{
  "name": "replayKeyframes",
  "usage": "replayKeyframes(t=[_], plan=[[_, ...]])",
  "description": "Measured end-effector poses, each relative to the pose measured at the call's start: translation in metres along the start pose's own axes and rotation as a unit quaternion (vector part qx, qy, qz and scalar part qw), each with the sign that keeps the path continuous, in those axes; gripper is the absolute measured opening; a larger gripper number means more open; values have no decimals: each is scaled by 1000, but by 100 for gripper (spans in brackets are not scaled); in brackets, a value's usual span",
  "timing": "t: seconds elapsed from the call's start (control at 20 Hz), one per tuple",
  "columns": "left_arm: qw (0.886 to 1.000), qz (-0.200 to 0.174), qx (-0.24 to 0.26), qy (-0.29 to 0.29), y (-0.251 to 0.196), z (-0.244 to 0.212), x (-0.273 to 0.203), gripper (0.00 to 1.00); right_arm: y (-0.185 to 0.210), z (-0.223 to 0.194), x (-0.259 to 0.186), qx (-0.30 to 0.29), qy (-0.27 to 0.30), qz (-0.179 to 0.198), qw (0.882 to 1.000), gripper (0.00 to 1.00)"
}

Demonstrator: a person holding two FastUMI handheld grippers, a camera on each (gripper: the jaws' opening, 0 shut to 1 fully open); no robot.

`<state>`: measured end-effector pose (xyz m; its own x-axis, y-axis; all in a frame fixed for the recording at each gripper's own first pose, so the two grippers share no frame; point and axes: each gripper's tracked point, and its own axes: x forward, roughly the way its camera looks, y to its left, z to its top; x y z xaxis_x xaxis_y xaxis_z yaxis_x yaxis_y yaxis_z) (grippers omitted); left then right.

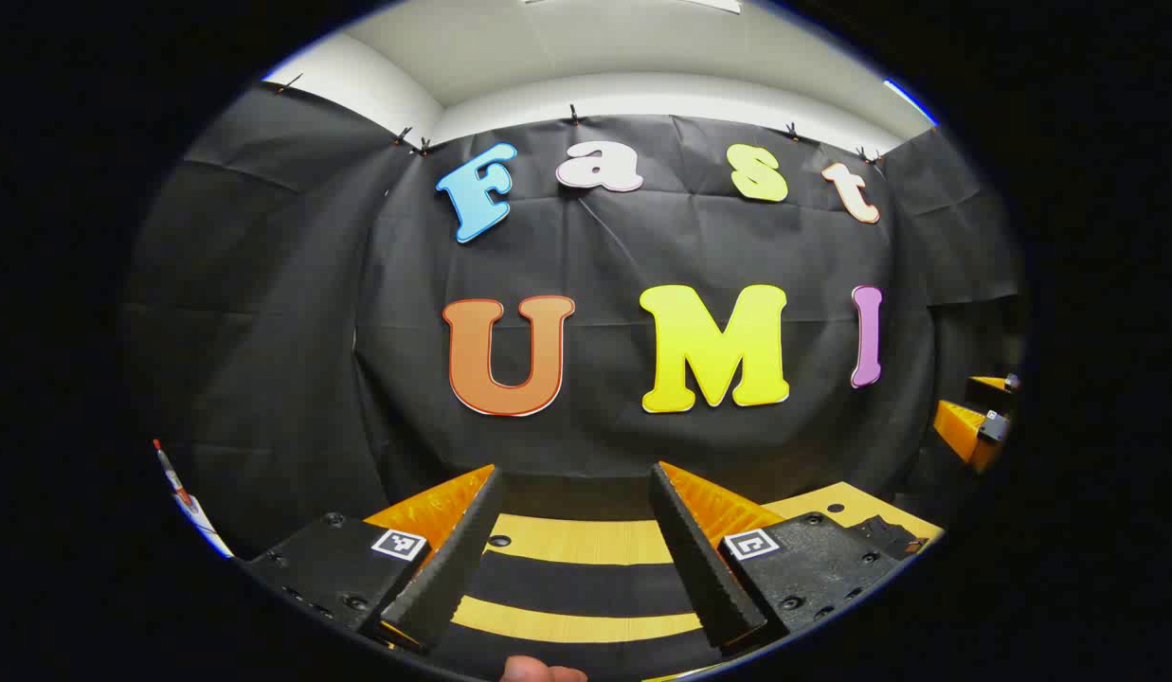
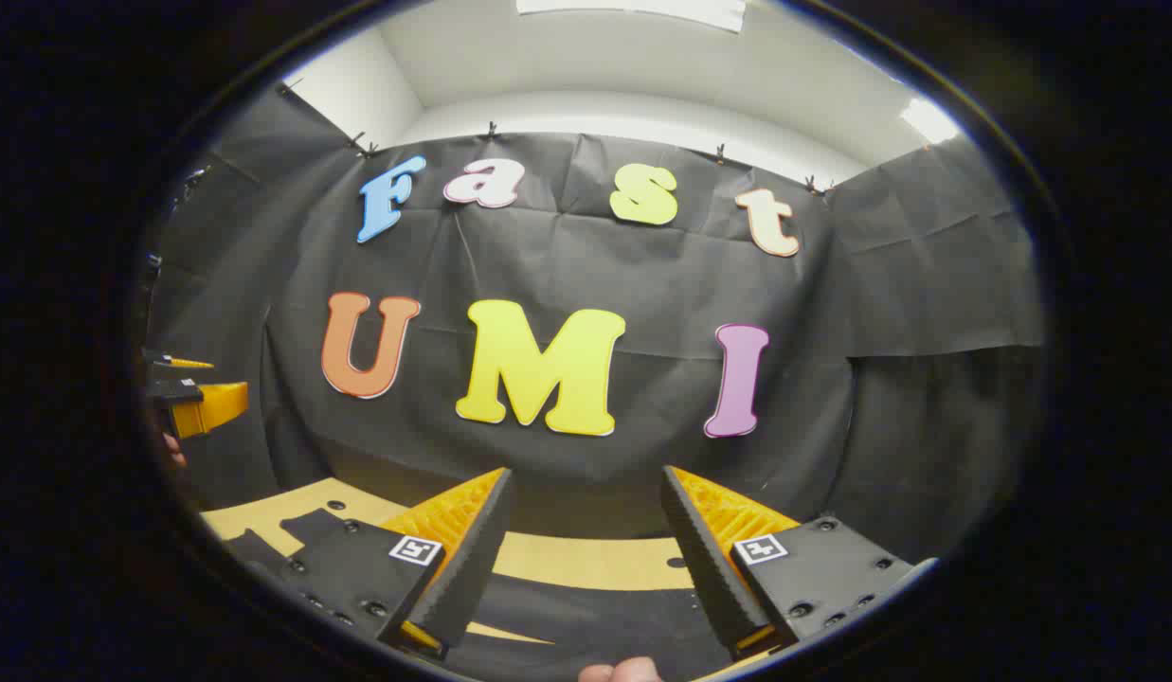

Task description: Grasp the waist and the cuffs of the jeans and fold them to make the two legs overlap; first hold the waist and fold one-third of the jeans toward the cuffs, then hold the cuffs and fold the remaining one-third in the same direction to finish folding.

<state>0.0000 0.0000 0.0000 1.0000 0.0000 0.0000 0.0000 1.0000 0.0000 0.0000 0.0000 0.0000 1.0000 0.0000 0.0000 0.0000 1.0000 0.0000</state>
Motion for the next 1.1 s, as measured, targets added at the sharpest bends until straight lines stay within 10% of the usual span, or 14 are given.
replayKeyframes(t=[1.1], plan=[[1000,6,-6,18,7,-23,2,98,-49,-14,0,7,31,-24,999,94]])
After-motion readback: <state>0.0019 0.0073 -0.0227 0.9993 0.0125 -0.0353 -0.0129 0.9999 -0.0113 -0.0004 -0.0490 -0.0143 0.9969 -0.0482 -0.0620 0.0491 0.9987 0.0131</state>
